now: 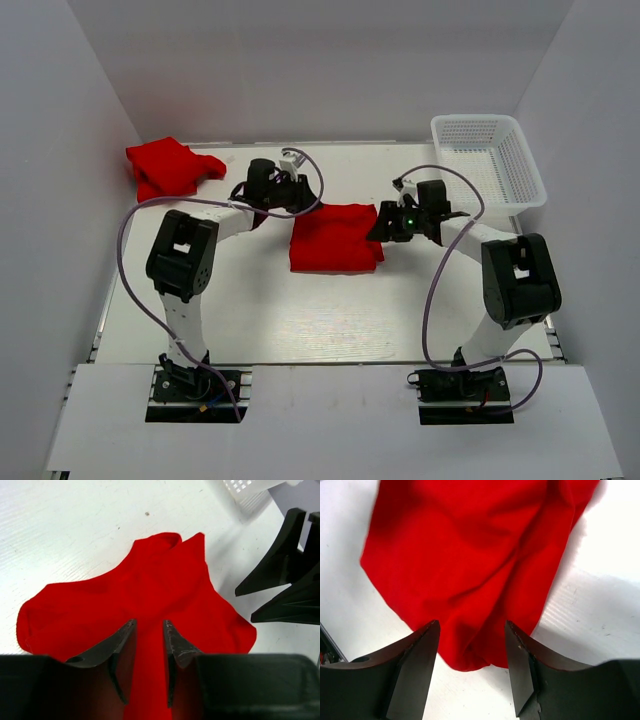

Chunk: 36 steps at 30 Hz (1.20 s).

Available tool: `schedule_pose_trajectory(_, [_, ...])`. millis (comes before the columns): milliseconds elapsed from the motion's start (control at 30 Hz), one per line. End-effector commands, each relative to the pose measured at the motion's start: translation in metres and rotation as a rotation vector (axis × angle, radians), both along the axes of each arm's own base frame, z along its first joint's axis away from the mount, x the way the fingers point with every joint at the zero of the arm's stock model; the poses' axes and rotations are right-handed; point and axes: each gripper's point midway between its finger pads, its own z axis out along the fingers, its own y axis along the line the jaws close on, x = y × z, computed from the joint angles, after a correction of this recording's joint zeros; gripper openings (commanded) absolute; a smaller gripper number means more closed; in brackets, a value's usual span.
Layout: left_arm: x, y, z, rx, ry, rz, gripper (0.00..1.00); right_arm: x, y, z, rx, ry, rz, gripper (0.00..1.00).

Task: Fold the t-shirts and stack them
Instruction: Smooth out wrinkles on the folded tshirt

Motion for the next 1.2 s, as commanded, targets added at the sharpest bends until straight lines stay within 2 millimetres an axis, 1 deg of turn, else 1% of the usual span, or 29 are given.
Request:
schedule_pose_trajectory(0, [0.008,-0.008,0.008,-0.013,-0.067,-0.028,0.34,0.002,0.008,-0.004,0.036,-0.01,0.027,0.61])
schedule_pose_trajectory(33, [0.01,-0.006,-0.003,0.0,-0.05,-0.014,0.32,0.003,0.009,-0.004,0.042,-0.012,0.026,0.58])
schedule_pose_trajectory(67, [0.009,-0.01,-0.01,0.008,-0.04,-0.015,0.25,0.004,0.01,-0.009,0.04,0.002,0.026,0.57])
schedule_pose_trajectory(100, [0.012,-0.008,-0.016,0.023,-0.029,0.006,0.22,0.004,0.011,-0.011,0.039,0.004,0.032,0.55])
schedule_pose_trajectory(133, [0.012,-0.008,-0.026,0.025,-0.002,0.009,0.2,0.006,0.013,-0.012,0.041,0.007,0.037,0.48])
schedule_pose_trajectory(167, [0.016,-0.005,-0.027,0.036,-0.006,0.034,0.17,0.004,0.015,-0.015,0.046,0.014,0.049,0.46])
schedule_pose_trajectory(200, [0.018,-0.003,-0.035,0.045,0.013,0.059,0.15,0.004,0.014,-0.016,0.046,0.02,0.043,0.44])
schedule_pose_trajectory(233, [0.02,-0.002,-0.036,0.047,0.018,0.076,0.13,0.005,0.014,-0.016,0.046,0.018,0.04,0.42])
schedule_pose_trajectory(300, [0.023,0.002,-0.052,0.061,0.057,0.118,0.09,0.004,0.015,-0.019,0.046,0.02,0.044,0.36])
schedule_pose_trajectory(367, [0.025,0.004,-0.058,0.069,0.069,0.14,0.07,0.002,0.013,-0.025,0.039,0.032,0.038,0.31])
schedule_pose_trajectory(400, [0.026,0.006,-0.064,0.074,0.083,0.156,0.04,0.001,0.012,-0.027,0.036,0.035,0.036,0.25])
schedule_pose_trajectory(433, [0.026,0.006,-0.064,0.075,0.083,0.156,0.04,0.001,0.012,-0.027,0.037,0.032,0.038,0.11])
schedule_pose_trajectory(467, [0.028,0.008,-0.07,0.087,0.087,0.175,0.02,-0.001,0.011,-0.029,0.038,0.042,0.032,0.04])
schedule_pose_trajectory(500, [0.028,0.008,-0.069,0.083,0.094,0.179,0.01,-0.004,0.011,-0.03,0.041,0.049,0.033,0.0])
schedule_pose_trajectory(567, [0.032,0.012,-0.071,0.095,0.088,0.206,0.0,-0.004,0.009,-0.03,0.042,0.043,0.022,0.0])
schedule_pose_trajectory(633, [0.033,0.017,-0.072,0.099,0.097,0.215,0.0,-0.011,0.006,-0.037,0.034,0.059,0.011,0.0])
schedule_pose_trajectory(667, [0.033,0.017,-0.077,0.103,0.105,0.215,0.0,-0.011,0.001,-0.038,0.018,0.058,-0.011,0.0])
schedule_pose_trajectory(733, [0.034,0.018,-0.077,0.103,0.11,0.228,0.0,-0.018,-0.003,-0.045,0.005,0.076,-0.023,0.0])
schedule_pose_trajectory(767, [0.036,0.023,-0.077,0.102,0.11,0.239,0.0,-0.018,-0.005,-0.043,0.004,0.071,-0.026,0.0])
schedule_pose_trajectory(800, [0.036,0.023,-0.077,0.102,0.11,0.239,0.0,-0.022,-0.006,-0.045,0.001,0.076,-0.032,0.0])
schedule_pose_trajectory(933, [0.036,0.022,-0.077,0.103,0.106,0.227,0.0,-0.024,-0.01,-0.039,0.003,0.06,-0.047,0.0])
schedule_pose_trajectory(967, [0.036,0.022,-0.077,0.103,0.106,0.227,0.0,-0.022,-0.01,-0.033,0.009,0.044,-0.053,0.0])
schedule_pose_trajectory(1000, [0.035,0.02,-0.075,0.103,0.101,0.209,0.0,-0.022,-0.011,-0.033,0.007,0.043,-0.056,0.0])
schedule_pose_trajectory(1033, [0.034,0.019,-0.075,0.099,0.102,0.201,0.0,-0.018,-0.012,-0.026,0.009,0.032,-0.068,0.0])
schedule_pose_trajectory(1067, [0.036,0.017,-0.066,0.092,0.081,0.19,0.0,-0.019,-0.012,-0.025,0.007,0.033,-0.068,0.14])
schedule_pose_trajectory(1100, [0.032,0.016,-0.067,0.095,0.083,0.163,0.02,-0.011,-0.012,-0.018,0.003,0.012,-0.077,0.25])
schedule_pose_trajectory(1133, [0.03,0.015,-0.06,0.089,0.08,0.155,0.11,-0.011,-0.012,-0.013,0.004,0.007,-0.075,0.34])
schedule_pose_trajectory(1167, [0.031,0.014,-0.04,0.08,0.031,0.138,0.16,-0.006,-0.011,-0.005,0.008,-0.016,-0.071,0.44])
